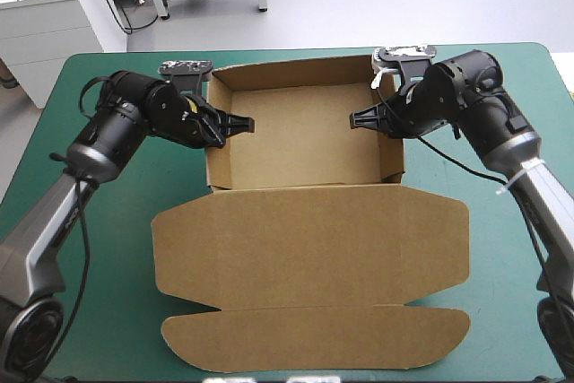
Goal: Fold the box
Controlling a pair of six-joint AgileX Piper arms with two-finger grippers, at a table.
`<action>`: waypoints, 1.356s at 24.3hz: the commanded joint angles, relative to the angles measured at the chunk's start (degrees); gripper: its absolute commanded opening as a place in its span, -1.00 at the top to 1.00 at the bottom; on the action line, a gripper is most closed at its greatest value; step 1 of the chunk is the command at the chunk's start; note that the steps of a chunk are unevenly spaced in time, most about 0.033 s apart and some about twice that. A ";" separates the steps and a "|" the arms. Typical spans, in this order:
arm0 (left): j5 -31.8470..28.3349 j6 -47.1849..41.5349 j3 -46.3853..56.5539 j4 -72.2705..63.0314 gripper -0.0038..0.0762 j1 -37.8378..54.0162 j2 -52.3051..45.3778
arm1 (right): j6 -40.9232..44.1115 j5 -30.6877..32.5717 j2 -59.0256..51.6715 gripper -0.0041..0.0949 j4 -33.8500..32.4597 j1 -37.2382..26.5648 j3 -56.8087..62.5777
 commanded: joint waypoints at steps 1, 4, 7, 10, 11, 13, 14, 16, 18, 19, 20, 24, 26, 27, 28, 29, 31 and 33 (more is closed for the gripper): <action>1.10 1.38 -5.65 -2.65 0.93 -0.44 2.85 | -1.65 0.25 1.71 0.92 1.78 -1.62 -3.08; 4.44 1.38 -10.10 -3.81 0.92 -0.27 9.88 | -4.31 3.22 7.07 0.92 4.95 -4.49 -5.83; 8.28 1.38 -14.30 -3.99 0.93 -0.22 15.47 | -4.40 3.22 10.58 0.92 4.03 -5.11 -5.95; 10.77 1.38 -19.85 -5.17 0.93 -0.22 20.48 | -4.40 3.22 14.39 0.92 4.41 -5.01 -5.95; 10.77 1.38 -21.04 -5.46 0.92 -0.22 21.59 | -4.40 3.22 15.38 0.91 4.54 -5.01 -5.95; 10.77 1.38 -21.62 -5.22 0.92 -0.22 22.61 | -4.40 3.22 16.70 0.92 4.64 -5.01 -5.95; 10.77 1.38 -21.62 -4.73 0.92 -0.22 23.08 | -4.45 3.22 17.36 0.92 4.64 -5.01 -5.95; 10.77 1.53 -21.62 -4.22 0.92 -0.22 23.64 | -4.54 3.22 17.84 0.92 4.53 -5.01 -5.95; 10.77 1.79 -21.62 -4.22 0.92 -0.22 23.78 | -5.38 3.22 18.09 0.92 4.63 -5.01 -5.95; 10.50 2.05 -21.62 -4.22 0.92 -0.22 23.87 | -5.97 3.22 18.27 0.92 4.63 -5.01 -5.95; 10.38 2.29 -21.62 -4.22 0.92 -0.22 23.87 | -6.24 3.22 18.36 0.91 4.51 -5.01 -5.95; 10.36 4.10 -21.62 -4.22 0.91 -0.22 23.87 | -6.13 3.22 18.53 0.91 4.93 -5.01 -5.95; 10.68 4.75 -21.62 -4.35 0.81 -0.22 23.87 | -6.55 3.22 18.53 0.83 5.06 -5.01 -5.95; 10.68 5.03 -21.62 -4.59 0.74 -0.22 23.87 | -7.11 3.22 18.53 0.75 5.06 -5.01 -5.95; 10.68 5.30 -21.62 -4.86 0.63 -0.22 23.87 | -7.59 3.22 18.53 0.63 5.23 -5.01 -5.95; 10.68 5.48 -21.62 -5.00 0.50 -0.22 23.87 | -7.86 3.22 18.53 0.48 5.50 -5.01 -5.95; 10.57 6.16 -21.62 -5.00 0.19 -0.22 23.87 | -8.16 3.22 18.53 0.08 6.09 -5.01 -5.95; 10.57 6.16 -21.62 -5.00 -0.09 -0.22 23.87 | -8.16 3.22 18.53 -0.28 6.09 -5.01 -5.95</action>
